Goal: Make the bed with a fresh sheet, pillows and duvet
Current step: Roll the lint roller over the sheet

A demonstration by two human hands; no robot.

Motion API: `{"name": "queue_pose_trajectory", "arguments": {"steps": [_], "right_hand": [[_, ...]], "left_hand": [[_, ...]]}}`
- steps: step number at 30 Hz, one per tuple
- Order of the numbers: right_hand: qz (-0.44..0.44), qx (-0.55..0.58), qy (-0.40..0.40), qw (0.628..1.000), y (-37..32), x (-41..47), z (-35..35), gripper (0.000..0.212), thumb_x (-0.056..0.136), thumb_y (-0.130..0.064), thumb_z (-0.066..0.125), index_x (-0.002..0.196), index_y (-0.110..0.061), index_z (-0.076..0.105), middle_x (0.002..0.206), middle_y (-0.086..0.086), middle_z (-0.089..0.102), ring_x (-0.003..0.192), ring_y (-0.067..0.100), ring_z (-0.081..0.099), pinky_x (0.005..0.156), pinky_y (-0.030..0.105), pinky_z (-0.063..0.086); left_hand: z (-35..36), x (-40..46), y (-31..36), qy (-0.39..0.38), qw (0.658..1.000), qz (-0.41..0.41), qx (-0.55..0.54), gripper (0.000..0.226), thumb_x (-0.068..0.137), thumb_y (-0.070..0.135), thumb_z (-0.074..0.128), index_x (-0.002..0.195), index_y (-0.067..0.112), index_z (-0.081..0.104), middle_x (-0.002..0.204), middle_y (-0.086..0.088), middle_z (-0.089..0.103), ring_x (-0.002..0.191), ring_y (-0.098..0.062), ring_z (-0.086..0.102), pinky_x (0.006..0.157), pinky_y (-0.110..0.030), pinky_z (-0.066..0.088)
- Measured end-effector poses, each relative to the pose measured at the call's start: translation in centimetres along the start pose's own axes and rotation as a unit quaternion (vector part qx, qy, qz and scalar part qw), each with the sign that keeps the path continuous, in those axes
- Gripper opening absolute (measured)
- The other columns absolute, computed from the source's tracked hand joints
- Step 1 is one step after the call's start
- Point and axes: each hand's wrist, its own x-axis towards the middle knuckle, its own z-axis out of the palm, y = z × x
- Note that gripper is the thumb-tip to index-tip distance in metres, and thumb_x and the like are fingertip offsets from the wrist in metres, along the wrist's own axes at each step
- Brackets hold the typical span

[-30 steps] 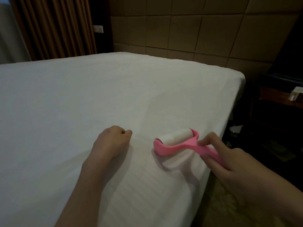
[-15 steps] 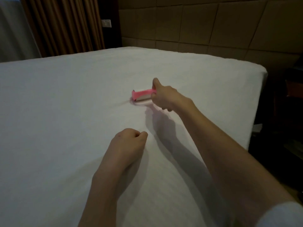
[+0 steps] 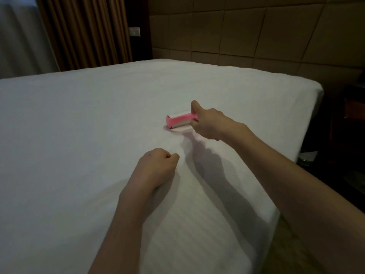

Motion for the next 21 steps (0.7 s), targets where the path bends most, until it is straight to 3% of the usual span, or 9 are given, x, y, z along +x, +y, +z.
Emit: {"name": "queue_pose_trajectory", "arguments": {"steps": [5, 10, 14, 17, 21], "right_hand": [[0.007, 0.038, -0.014, 0.999, 2.5, -8.7, -1.3, 0.011, 0.100, -0.029, 0.034, 0.110, -0.023, 0.032, 0.074, 0.008, 0.050, 0.055, 0.021, 0.046, 0.042, 0.027, 0.038], [-0.004, 0.049, -0.025, 0.999, 5.6, -17.9, -2.5, 0.012, 0.101, -0.036, 0.039, 0.109, -0.029, 0.034, 0.060, 0.002, 0.051, 0.044, 0.014, 0.042, 0.044, 0.027, 0.034], [0.024, 0.113, -0.044, 0.992, 8.1, -23.7, -4.5, 0.016, 0.097, -0.048, 0.038, 0.110, -0.039, 0.038, 0.058, 0.004, 0.051, 0.047, 0.010, 0.042, 0.048, 0.026, 0.034], [0.051, 0.138, -0.010, 0.989, 10.4, -26.0, -5.3, 0.012, 0.097, -0.046, 0.038, 0.108, -0.050, 0.038, 0.052, 0.001, 0.046, 0.042, 0.007, 0.037, 0.046, 0.022, 0.031], [0.094, 0.117, 0.052, 0.987, 12.8, -26.6, -4.9, 0.015, 0.099, -0.038, 0.038, 0.113, -0.043, 0.036, 0.045, -0.002, 0.041, 0.034, 0.006, 0.035, 0.038, 0.018, 0.029]], "left_hand": [[-0.1, -0.2, 0.2, 0.008, 0.998, 0.008, 0.060, 0.044, 0.095, 0.028, 0.045, 0.054, 0.012, 0.043, 0.059, -0.005, 0.048, 0.062, -0.022, 0.047, 0.056, -0.031, 0.031], [0.4, -1.5, 1.4, 0.005, 0.986, 0.016, 0.169, 0.032, 0.094, 0.030, 0.045, 0.072, 0.011, 0.058, 0.083, -0.009, 0.059, 0.081, -0.027, 0.054, 0.068, -0.028, 0.037], [0.7, -2.5, 3.4, -0.036, 0.978, 0.020, 0.203, 0.032, 0.095, 0.031, 0.043, 0.077, 0.010, 0.061, 0.083, -0.005, 0.056, 0.082, -0.025, 0.055, 0.068, -0.027, 0.037], [0.6, -2.3, 5.2, -0.055, 0.975, 0.044, 0.209, 0.033, 0.094, 0.029, 0.042, 0.077, 0.008, 0.061, 0.083, -0.006, 0.059, 0.078, -0.024, 0.055, 0.064, -0.027, 0.037], [1.1, -0.8, 7.7, -0.065, 0.974, 0.073, 0.205, 0.031, 0.093, 0.027, 0.042, 0.071, 0.011, 0.055, 0.079, -0.005, 0.062, 0.070, -0.022, 0.056, 0.063, -0.027, 0.039]]}}
